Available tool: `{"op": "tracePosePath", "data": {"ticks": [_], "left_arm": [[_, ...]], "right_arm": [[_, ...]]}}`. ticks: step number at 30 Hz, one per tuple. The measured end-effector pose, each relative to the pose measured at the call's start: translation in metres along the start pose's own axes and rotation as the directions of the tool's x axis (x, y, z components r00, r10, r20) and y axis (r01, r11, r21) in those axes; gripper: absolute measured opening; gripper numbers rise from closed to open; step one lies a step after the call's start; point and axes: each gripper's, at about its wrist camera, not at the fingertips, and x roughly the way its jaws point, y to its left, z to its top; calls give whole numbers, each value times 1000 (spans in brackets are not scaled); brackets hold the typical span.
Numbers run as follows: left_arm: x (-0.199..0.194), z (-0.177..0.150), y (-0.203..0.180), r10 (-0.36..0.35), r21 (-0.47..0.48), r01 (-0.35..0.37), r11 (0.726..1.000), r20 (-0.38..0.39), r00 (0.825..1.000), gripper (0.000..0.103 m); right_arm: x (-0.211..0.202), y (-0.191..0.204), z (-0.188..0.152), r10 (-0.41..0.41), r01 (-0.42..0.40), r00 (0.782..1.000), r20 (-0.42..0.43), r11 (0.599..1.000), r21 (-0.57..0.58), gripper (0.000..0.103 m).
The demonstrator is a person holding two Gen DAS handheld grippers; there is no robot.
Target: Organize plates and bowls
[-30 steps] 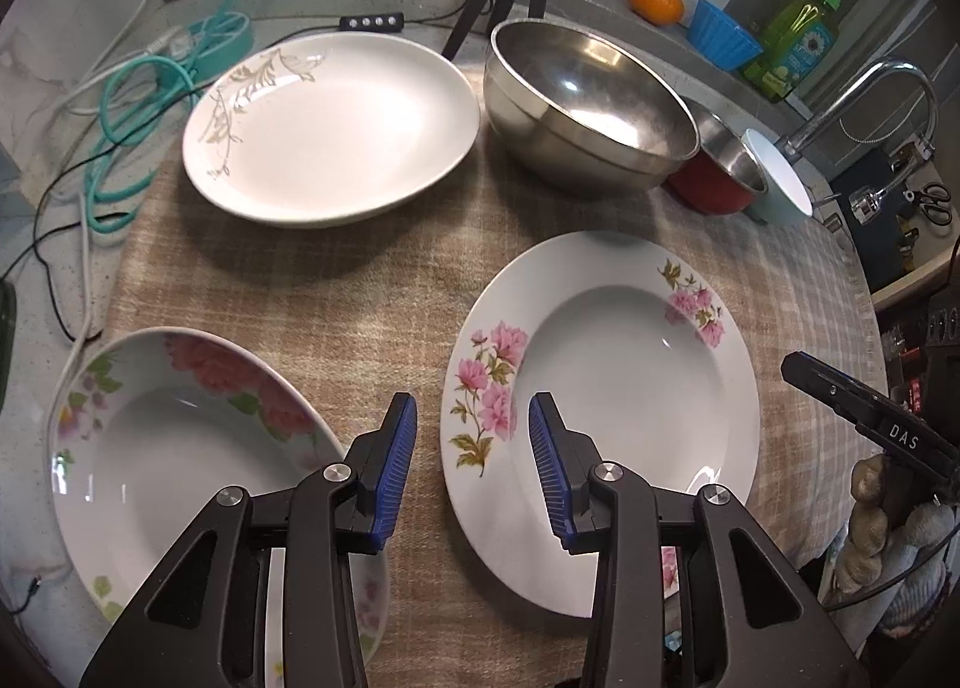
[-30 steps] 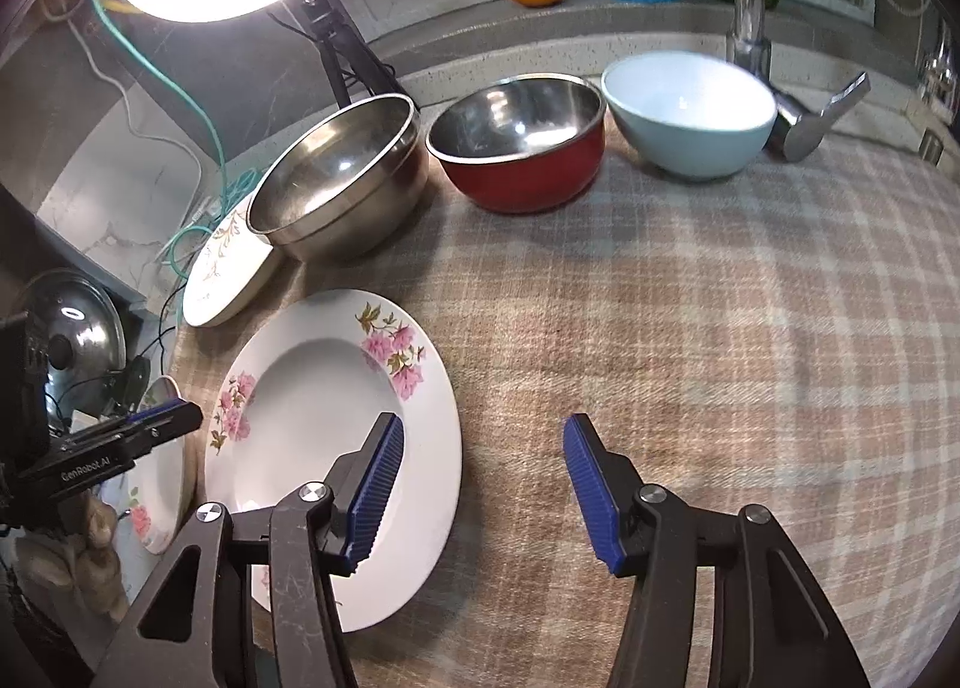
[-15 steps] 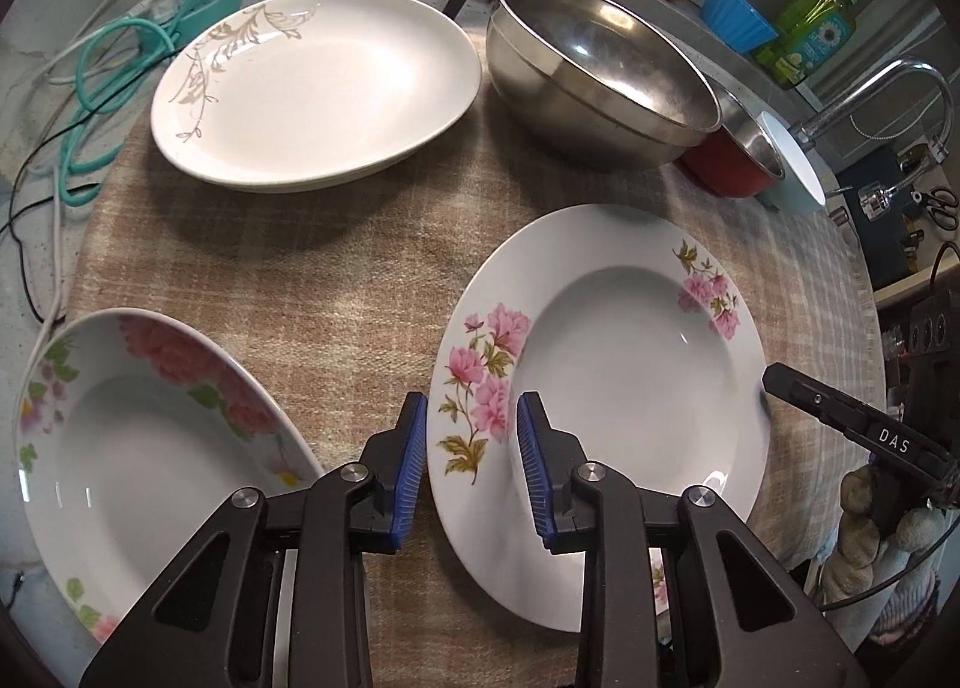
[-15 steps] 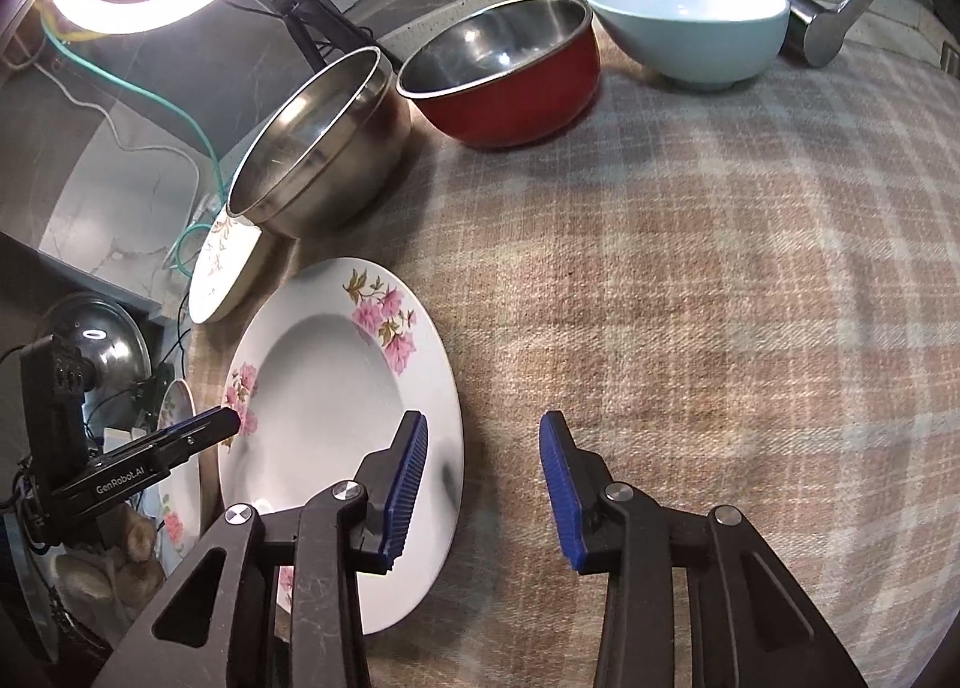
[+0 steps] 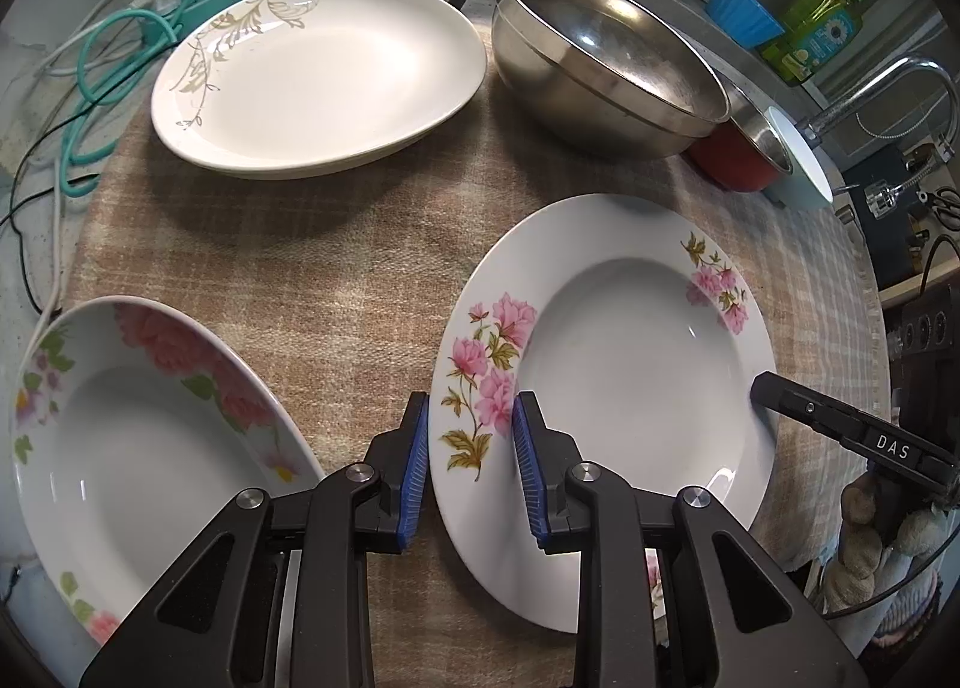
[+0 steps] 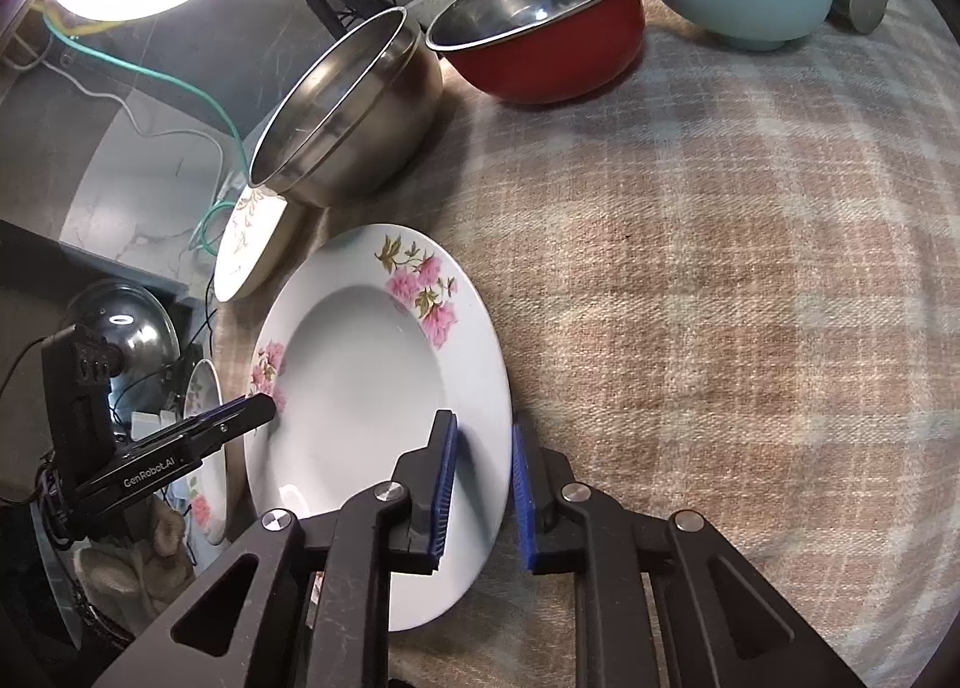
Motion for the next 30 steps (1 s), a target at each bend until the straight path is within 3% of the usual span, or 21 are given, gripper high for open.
{"op": "tracePosePath", "data": {"ticks": [17,30], "left_arm": [[-2,-4,1,-14,-26,14,1000,-6,1000,26],[-2,-8,-27,-29,24,30,999,-17,999,26]], "right_arm": [[-8,1,-1,-24,24,1000,3,1000,-1,17],[-24,-10,-7,-52,51,998,32,999,17,17]]}}
